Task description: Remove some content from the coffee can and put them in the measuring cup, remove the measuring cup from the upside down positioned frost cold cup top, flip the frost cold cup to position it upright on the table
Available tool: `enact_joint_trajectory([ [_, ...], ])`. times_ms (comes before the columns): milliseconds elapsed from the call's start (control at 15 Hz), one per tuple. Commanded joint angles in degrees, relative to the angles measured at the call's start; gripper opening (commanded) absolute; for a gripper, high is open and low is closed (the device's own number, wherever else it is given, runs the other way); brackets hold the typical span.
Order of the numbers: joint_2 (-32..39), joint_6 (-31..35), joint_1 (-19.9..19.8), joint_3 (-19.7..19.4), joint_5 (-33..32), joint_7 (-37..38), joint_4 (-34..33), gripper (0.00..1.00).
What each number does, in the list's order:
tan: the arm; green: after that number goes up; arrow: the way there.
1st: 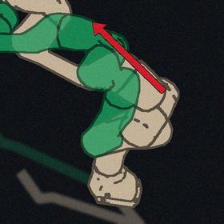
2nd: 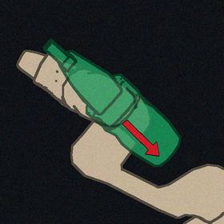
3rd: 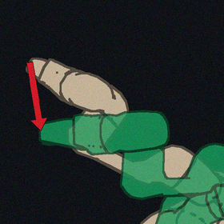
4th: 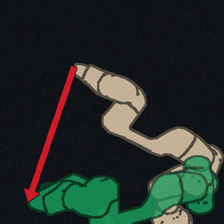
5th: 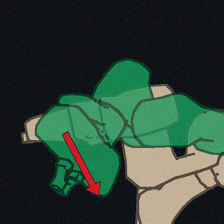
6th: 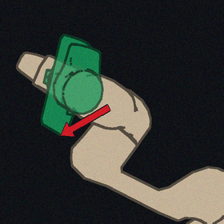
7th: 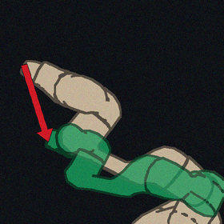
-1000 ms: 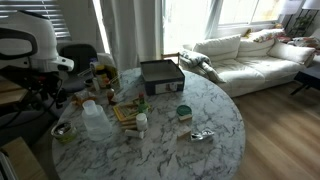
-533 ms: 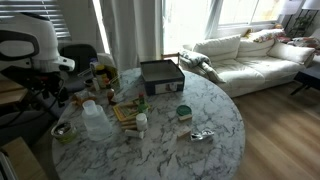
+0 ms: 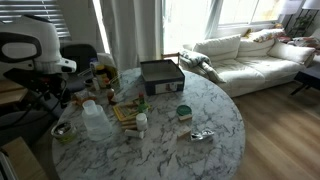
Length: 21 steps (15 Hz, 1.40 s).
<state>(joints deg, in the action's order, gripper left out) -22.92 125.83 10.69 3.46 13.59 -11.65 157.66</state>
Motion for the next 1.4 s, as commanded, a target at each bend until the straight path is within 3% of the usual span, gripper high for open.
enact_joint_trajectory([
  [0, 4.56, 2.68, -0.07, -0.75, -1.92, -4.78, -0.02, 1.0],
  [467, 10.33, 2.41, -0.94, -1.12, -5.44, -11.01, -0.08, 1.0],
  [800, 13.9, 6.14, -1.13, -0.79, -4.72, -12.46, -0.13, 0.66],
  [1333, 19.17, 11.26, -2.5, -0.4, -5.41, -10.6, -0.16, 0.55],
])
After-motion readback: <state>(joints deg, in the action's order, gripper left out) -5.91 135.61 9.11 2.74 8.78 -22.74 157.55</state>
